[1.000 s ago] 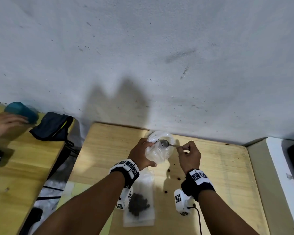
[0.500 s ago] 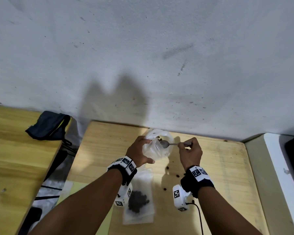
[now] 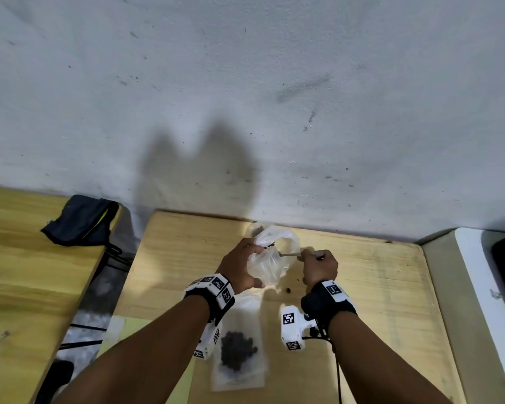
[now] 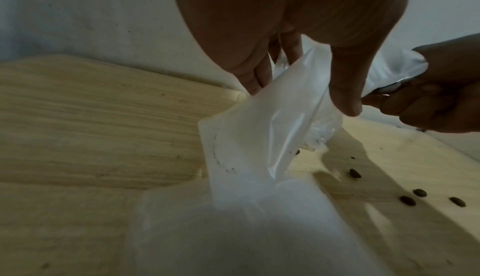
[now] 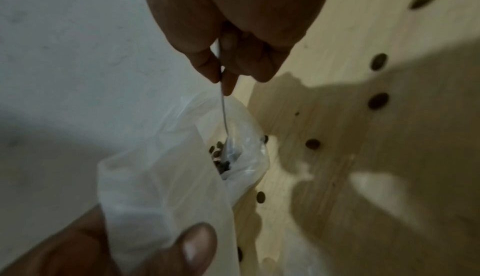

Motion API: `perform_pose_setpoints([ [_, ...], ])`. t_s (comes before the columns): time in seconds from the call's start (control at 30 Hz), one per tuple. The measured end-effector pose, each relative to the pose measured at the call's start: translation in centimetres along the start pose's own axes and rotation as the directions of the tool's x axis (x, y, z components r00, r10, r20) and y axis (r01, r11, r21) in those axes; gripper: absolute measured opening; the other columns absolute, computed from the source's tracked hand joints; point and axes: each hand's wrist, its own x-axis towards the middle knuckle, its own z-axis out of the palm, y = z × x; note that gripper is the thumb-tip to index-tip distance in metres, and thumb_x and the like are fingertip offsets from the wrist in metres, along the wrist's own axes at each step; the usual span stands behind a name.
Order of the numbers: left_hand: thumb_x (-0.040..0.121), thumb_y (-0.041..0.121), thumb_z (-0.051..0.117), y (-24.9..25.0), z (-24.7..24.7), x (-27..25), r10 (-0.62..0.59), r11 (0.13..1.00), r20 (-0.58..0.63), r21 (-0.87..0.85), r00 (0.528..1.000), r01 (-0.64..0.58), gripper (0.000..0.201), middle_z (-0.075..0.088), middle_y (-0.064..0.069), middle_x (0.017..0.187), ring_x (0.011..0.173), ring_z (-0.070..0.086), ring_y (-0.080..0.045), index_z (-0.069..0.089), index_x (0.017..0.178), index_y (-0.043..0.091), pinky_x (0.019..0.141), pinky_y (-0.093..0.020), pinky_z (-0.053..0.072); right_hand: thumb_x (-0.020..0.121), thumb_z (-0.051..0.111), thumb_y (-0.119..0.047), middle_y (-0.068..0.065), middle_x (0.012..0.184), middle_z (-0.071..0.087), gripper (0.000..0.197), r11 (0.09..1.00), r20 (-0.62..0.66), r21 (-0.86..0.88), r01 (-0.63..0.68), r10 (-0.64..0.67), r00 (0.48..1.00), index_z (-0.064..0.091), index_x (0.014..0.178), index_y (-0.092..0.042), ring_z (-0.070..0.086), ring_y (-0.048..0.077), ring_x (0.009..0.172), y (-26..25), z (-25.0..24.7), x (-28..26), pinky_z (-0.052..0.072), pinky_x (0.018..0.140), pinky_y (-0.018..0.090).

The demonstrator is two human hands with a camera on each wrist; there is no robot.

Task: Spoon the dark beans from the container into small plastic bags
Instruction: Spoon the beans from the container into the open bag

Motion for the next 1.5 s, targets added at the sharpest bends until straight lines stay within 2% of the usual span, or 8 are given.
perform_pose_setpoints([
  [0.1,0.047,0.023,0.093,-0.5,-0.1,0.1,-0.013,1.000,0.028,-0.019,1.000,0.013,0.082,0.036,0.016,0.125,0.111,0.049,-0.010,0.058,0.121,0.019,0.096,-0.029,0.045,0.076,0.069,-0.014,0.007,0.073,0.060,0.013,0.998,0.024,0.046,-0.046,0.045,0.999,0.056,0.077,-0.012,0.041,0.023,0.054,0.6,-0.2,0.3,0.038,0.048,0.029],
  [0.23,0.046,0.023,0.093,-0.9,-0.3,0.3,-0.055,0.993,0.020,-0.101,0.998,0.057,0.080,0.041,0.013,0.120,0.111,0.053,-0.016,0.059,0.118,0.021,0.095,-0.037,0.048,0.074,0.072,-0.016,0.003,0.071,0.057,0.018,0.999,-0.021,0.047,0.027,-0.026,0.999,0.054,0.074,-0.016,0.049,0.026,0.062,1.1,-0.4,0.3,0.045,0.061,0.036],
  [0.4,0.048,0.021,0.093,-0.7,-0.2,0.7,-0.072,0.978,0.048,-0.193,0.996,0.080,0.080,0.042,0.009,0.122,0.116,0.051,-0.019,0.058,0.120,0.018,0.100,-0.039,0.046,0.079,0.070,-0.012,0.004,0.070,0.059,0.018,0.986,0.005,-0.054,0.158,-0.158,0.987,0.054,0.082,-0.004,0.051,0.024,0.063,1.0,-0.1,-0.5,0.043,0.062,0.032],
  [0.67,0.051,0.019,0.088,0.6,1.0,0.7,-0.001,0.988,0.177,-0.151,0.984,0.029,0.072,0.043,0.006,0.131,0.125,0.045,-0.015,0.060,0.117,0.024,0.106,-0.034,0.042,0.067,0.076,-0.023,0.008,0.070,0.055,0.024,0.994,-0.006,0.070,-0.080,0.080,0.997,0.057,0.076,-0.011,0.045,0.024,0.059,0.9,0.9,0.1,0.042,0.059,0.035],
  [0.9,0.046,0.033,0.089,0.1,0.9,0.6,-0.017,0.985,0.052,-0.172,0.998,0.026,0.080,0.042,0.008,0.125,0.114,0.051,-0.015,0.058,0.119,0.023,0.098,-0.040,0.047,0.072,0.074,-0.015,0.005,0.070,0.056,0.023,0.998,-0.031,0.069,-0.009,0.011,0.999,0.051,0.072,-0.013,0.048,0.025,0.059,0.1,0.1,-0.2,0.041,0.051,0.030],
  [1.13,0.047,0.028,0.091,0.1,0.7,0.7,-0.029,0.983,-0.006,-0.181,1.000,0.027,0.081,0.041,0.008,0.130,0.119,0.049,-0.014,0.057,0.121,0.023,0.101,-0.040,0.045,0.076,0.072,-0.012,0.004,0.071,0.057,0.020,0.998,-0.050,0.060,0.024,-0.021,0.999,0.052,0.072,-0.011,0.050,0.022,0.060,0.0,-0.4,-0.9,0.036,0.048,0.024],
  [1.3,0.049,0.024,0.089,0.6,1.1,0.2,0.021,0.990,0.034,-0.137,0.999,-0.017,0.076,0.042,0.016,0.128,0.117,0.050,-0.010,0.058,0.119,0.024,0.100,-0.035,0.046,0.068,0.071,-0.020,0.009,0.072,0.064,0.017,0.989,-0.072,0.115,-0.095,0.104,0.992,0.061,0.076,-0.011,0.049,0.025,0.055,0.6,0.2,-0.5,0.042,0.052,0.031],
  [1.5,0.050,0.023,0.086,0.0,0.8,-0.4,0.060,0.996,0.092,-0.067,0.994,-0.054,0.073,0.043,0.017,0.124,0.114,0.052,-0.009,0.059,0.118,0.023,0.095,-0.032,0.047,0.074,0.073,-0.018,0.009,0.078,0.065,0.013,0.988,-0.050,0.143,-0.060,0.068,0.996,0.062,0.077,-0.011,0.047,0.024,0.059,1.0,0.2,0.0,0.042,0.051,0.030],
])
